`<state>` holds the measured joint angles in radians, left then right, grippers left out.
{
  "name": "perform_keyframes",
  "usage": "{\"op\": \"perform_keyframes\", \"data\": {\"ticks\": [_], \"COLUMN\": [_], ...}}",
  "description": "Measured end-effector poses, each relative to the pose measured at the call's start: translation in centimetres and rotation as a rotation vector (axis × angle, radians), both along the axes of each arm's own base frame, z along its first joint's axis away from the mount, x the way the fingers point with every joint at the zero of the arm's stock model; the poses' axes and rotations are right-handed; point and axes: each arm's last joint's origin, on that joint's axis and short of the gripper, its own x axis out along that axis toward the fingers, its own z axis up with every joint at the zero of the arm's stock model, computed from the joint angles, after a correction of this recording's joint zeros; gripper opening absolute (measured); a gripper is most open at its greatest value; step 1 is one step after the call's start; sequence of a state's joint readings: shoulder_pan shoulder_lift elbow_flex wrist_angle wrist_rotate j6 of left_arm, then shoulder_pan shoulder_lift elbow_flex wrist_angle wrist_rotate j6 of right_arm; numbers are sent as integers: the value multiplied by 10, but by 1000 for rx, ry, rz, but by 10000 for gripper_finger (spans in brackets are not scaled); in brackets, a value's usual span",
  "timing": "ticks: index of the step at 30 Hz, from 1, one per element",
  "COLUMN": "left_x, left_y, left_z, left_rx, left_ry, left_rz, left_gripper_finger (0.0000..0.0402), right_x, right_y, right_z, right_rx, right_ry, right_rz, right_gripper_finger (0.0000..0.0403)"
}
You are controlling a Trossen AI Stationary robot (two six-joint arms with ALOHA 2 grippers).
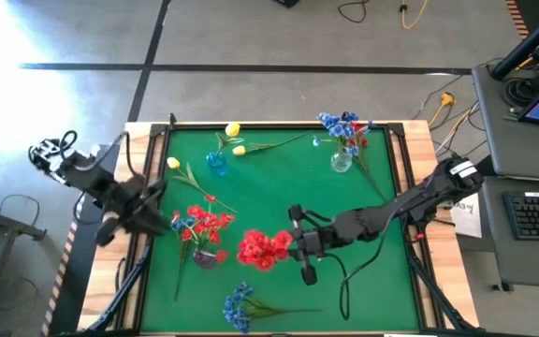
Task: Sort flowers into vase by color
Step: Put the bottom red flowers into the purple vase
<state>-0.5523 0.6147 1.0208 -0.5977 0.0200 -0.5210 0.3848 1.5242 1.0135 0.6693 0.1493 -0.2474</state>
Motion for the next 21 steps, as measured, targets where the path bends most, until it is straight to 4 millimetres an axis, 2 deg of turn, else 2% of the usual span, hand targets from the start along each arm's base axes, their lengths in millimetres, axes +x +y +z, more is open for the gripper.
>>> {"op": "perform_keyframes", "data": {"ticks": [10,17,21], "left_x": [-19,-15,-11], "left_y": [-26,-52,-69], "left_z": [-19,-36,-58], "left_rx": [-69,38,101], "left_ry": [269,290,353], "left_rz": [-229,-189,-153], "left_gripper_finger": [76,76,76], "right_x": [0,3,15], "right_y": [1,5,9], "right_z": [3,5,-11], "right_rx": [-2,20,25], "right_ry": [-11,-93,-151], "right_rz": [27,91,93], "right_gripper_finger": [18,18,18]}}
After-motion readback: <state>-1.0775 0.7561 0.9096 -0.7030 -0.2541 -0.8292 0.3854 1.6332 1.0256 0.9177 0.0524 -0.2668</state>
